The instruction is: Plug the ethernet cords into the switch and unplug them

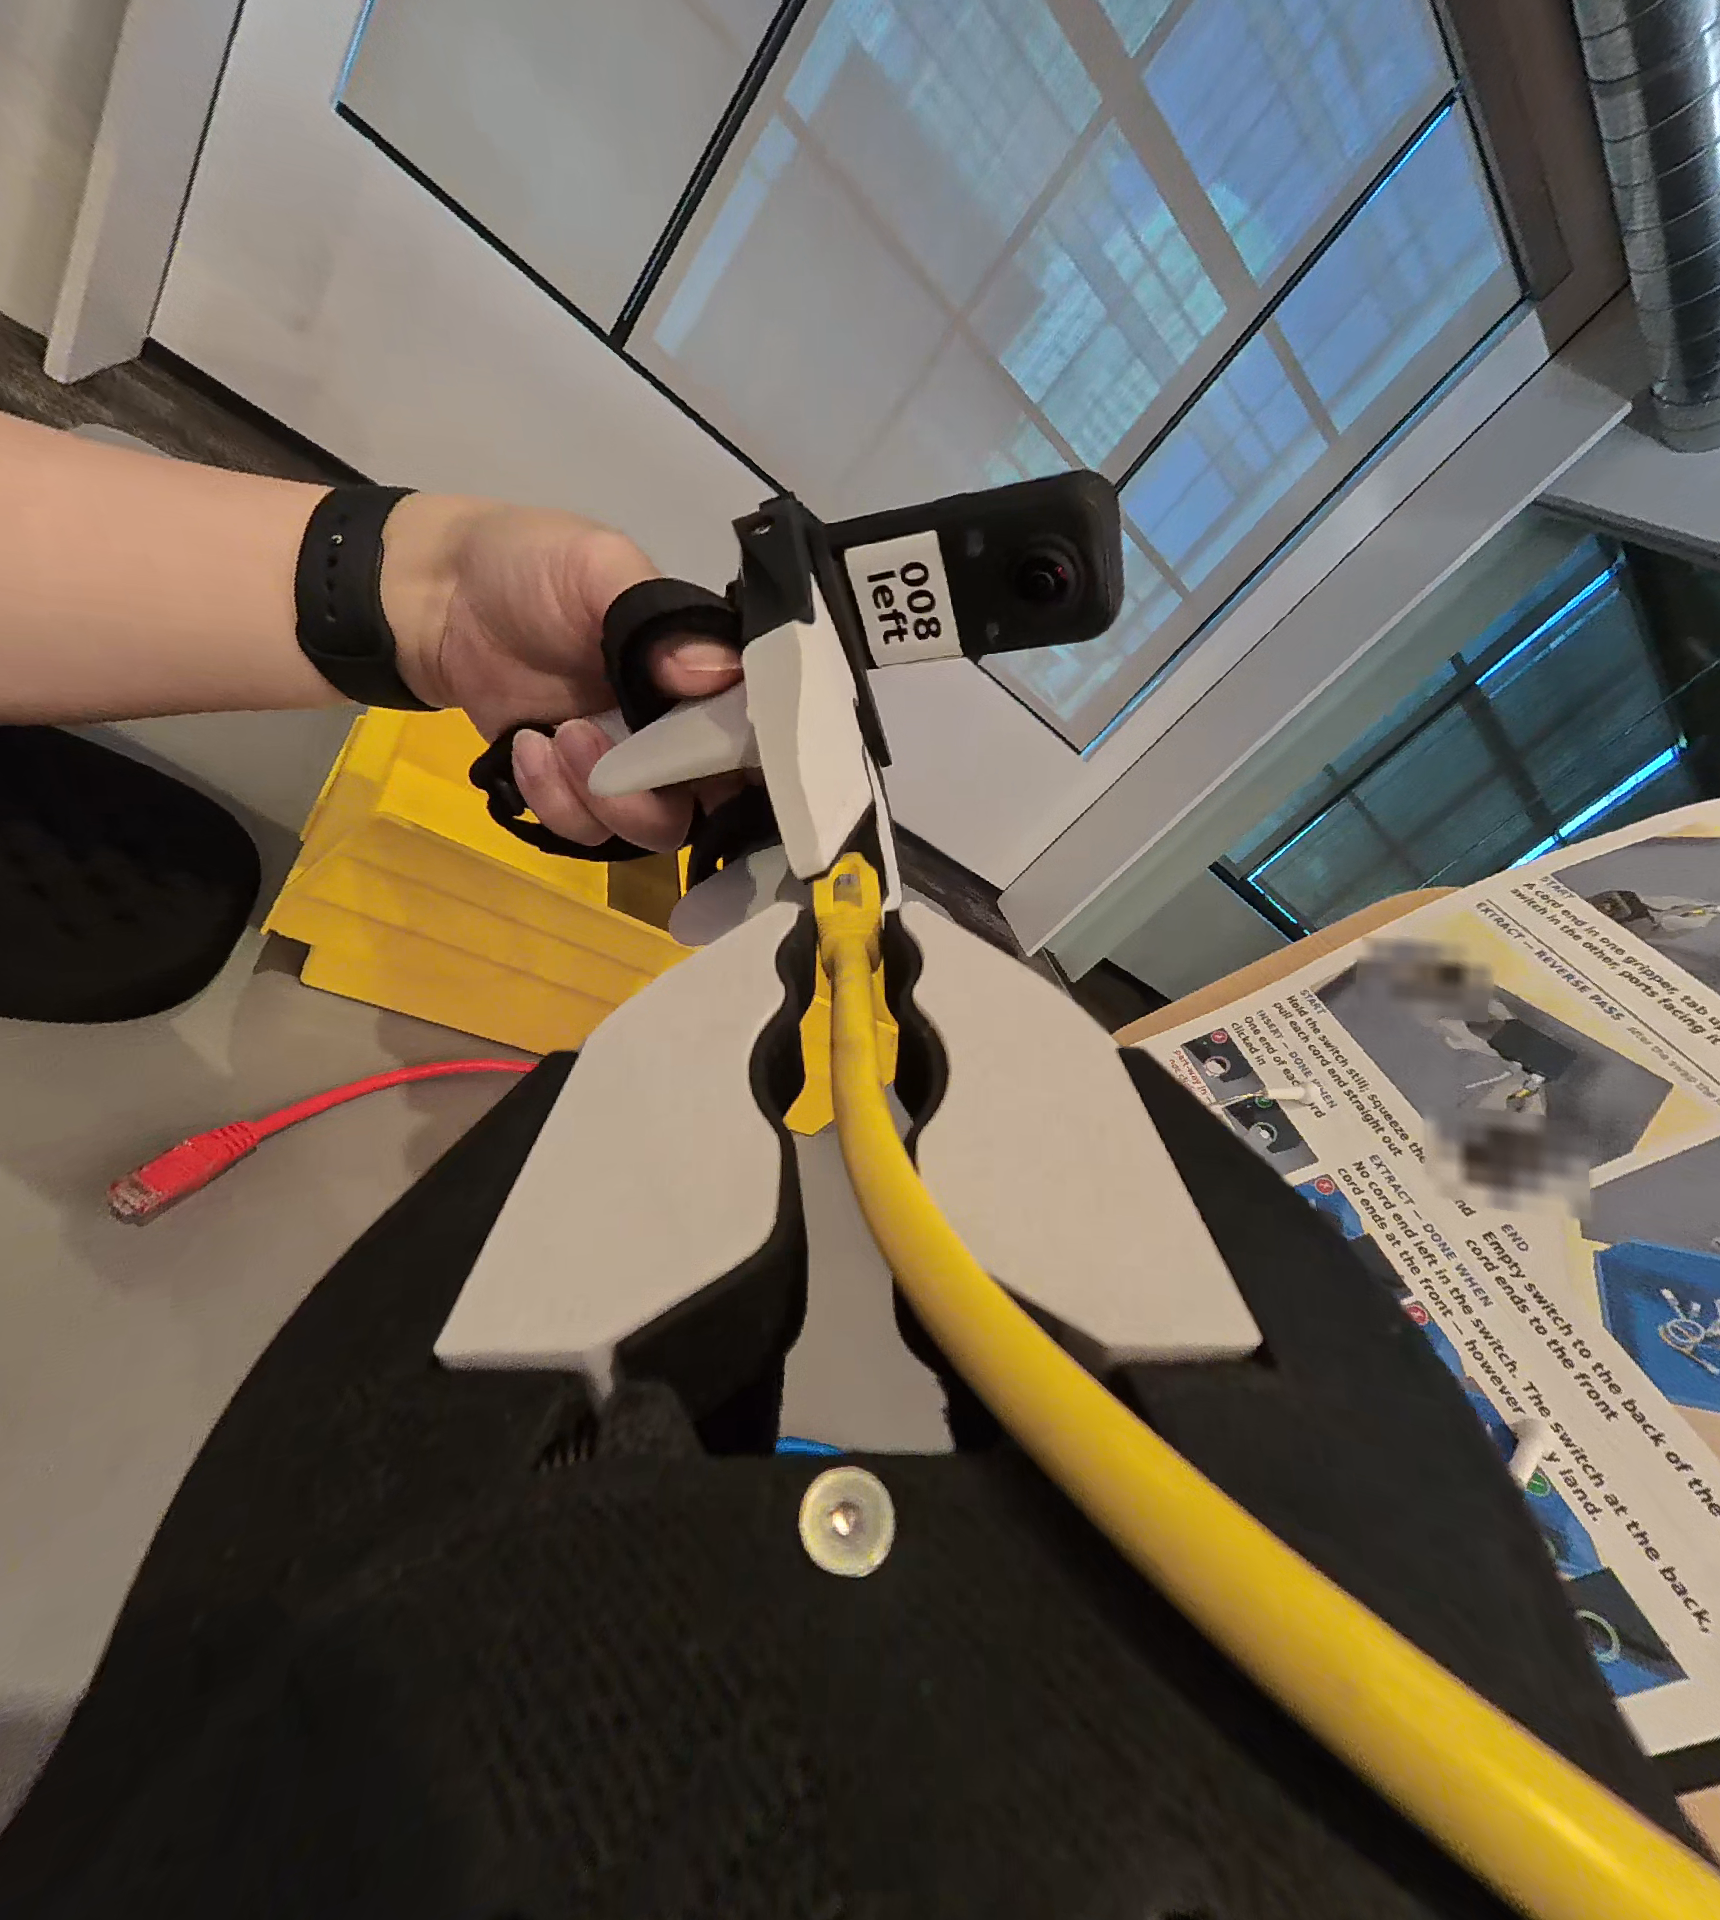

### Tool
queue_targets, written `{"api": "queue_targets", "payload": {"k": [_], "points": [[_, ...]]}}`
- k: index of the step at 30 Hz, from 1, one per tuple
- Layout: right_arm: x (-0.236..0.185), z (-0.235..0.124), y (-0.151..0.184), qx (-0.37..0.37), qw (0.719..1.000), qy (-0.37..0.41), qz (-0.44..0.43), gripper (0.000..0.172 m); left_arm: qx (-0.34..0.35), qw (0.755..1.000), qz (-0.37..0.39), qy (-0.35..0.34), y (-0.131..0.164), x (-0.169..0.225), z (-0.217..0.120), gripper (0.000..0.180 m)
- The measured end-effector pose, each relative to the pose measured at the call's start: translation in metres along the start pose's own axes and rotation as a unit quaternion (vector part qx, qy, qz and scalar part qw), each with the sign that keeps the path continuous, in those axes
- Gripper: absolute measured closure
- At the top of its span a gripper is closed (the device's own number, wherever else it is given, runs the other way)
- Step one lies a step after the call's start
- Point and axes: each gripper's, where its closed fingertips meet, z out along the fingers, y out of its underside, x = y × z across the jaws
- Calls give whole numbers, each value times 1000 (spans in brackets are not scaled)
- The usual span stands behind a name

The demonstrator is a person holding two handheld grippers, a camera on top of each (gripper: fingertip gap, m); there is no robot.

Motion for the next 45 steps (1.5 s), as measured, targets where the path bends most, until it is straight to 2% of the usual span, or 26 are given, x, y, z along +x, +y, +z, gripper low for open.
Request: {"api": "queue_targets", "payload": {"k": [8,11,13,15,19,21,24,28,31,32,34,35,37,41,45], "points": [[1,-1,4,-23,1000,-3,8,159,-2,1000,2,-10,1,-4,1,159],[12,-9,-4,-7,1000,18,20,159,15,999,23,-28,-6,-5,-4,147],[23,-22,-14,12,999,33,29,159,5,994,51,-101,-5,-21,-11,138],[34,-38,-27,32,998,44,36,159,-31,977,90,-189,3,-43,-20,137],[47,-65,-52,48,997,63,23,159,-121,949,124,-265,30,-74,-16,133],[49,-76,-65,54,996,68,13,159,-175,926,135,-305,46,-94,-12,132],[49,-89,-85,64,995,75,-7,159,-266,877,171,-362,71,-120,-9,133],[45,-103,-107,74,994,76,-32,159,-318,829,217,-405,92,-144,9,128],[39,-114,-122,89,992,71,-48,159,-375,764,261,-456,100,-161,3,128],[37,-117,-127,91,992,67,-54,159,-392,753,253,-465,104,-163,-1,134],[34,-124,-133,92,992,62,-65,159,-391,770,229,-448,104,-158,4,133],[32,-127,-136,93,991,60,-70,159,-373,784,243,-432,96,-154,11,125],[30,-135,-143,99,991,57,-76,159,-371,791,270,-404,83,-149,15,122],[29,-153,-158,140,986,56,-71,159,-488,766,265,-325,89,-157,11,101],[30,-170,-166,173,982,54,-61,159,-553,755,209,-284,99,-176,15,102]]}}
